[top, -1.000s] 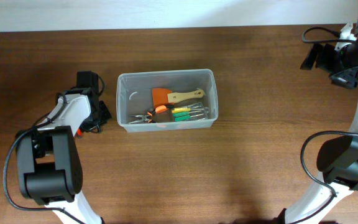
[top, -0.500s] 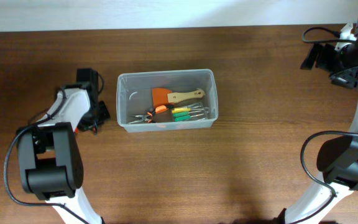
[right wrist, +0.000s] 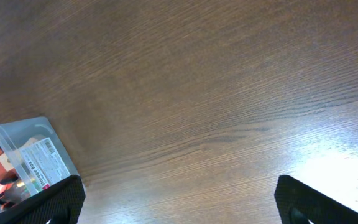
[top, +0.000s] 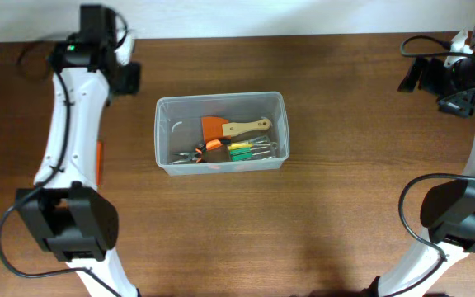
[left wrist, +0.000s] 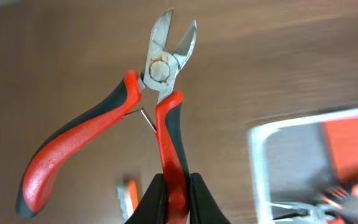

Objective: Pack container
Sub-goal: 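Carry the red cutters into the box and release them, then move the left gripper to the bit strip and grasp it, then carry the bit strip into the box and release it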

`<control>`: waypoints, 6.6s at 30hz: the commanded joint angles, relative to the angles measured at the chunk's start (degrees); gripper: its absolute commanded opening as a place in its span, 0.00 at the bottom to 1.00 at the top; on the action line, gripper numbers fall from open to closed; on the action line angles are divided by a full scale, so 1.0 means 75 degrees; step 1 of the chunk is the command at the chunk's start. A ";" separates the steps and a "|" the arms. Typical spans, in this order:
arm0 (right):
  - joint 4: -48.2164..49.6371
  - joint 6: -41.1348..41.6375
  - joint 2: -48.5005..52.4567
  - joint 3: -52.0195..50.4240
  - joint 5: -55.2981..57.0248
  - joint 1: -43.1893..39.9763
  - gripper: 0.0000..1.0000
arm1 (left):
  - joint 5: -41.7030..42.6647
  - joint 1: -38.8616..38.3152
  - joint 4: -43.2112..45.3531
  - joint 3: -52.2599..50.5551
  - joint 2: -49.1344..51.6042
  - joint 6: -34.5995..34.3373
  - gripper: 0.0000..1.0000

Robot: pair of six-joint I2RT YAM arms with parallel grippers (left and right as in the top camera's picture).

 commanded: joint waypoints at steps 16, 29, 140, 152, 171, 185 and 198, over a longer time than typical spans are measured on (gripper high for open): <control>-0.0003 0.0064 0.0047 -0.0041 -0.0149 0.0006 0.98 | 0.1300 -0.2017 -0.1358 0.0265 0.1443 0.6499 0.02; 0.0003 0.0064 0.0047 -0.0041 -0.0149 0.0006 0.98 | 0.0982 -0.2017 -0.2203 0.0303 0.1553 0.6050 0.94; 0.0262 0.0067 0.0047 -0.0041 -0.0152 0.0006 0.99 | 0.1396 0.0117 -0.4269 0.6796 0.2658 0.1504 0.15; 0.0259 0.0064 0.0047 -0.0041 -0.0152 0.0006 0.98 | 0.1390 -0.1737 -0.3981 0.4564 0.2911 0.4861 0.02; 0.0259 0.0064 0.0047 -0.0041 -0.0152 0.0006 0.99 | 0.0991 -0.1749 -0.2722 0.2824 0.3360 0.6668 0.32; 0.0262 0.0064 0.0047 -0.0041 -0.0152 0.0006 0.98 | 0.0988 -0.1708 -0.2728 0.3523 0.1110 0.4479 0.99; 0.0265 0.0064 0.0047 -0.0041 -0.0152 0.0006 0.98 | 0.0991 0.1582 -0.3037 0.3622 -0.1192 -0.0067 0.99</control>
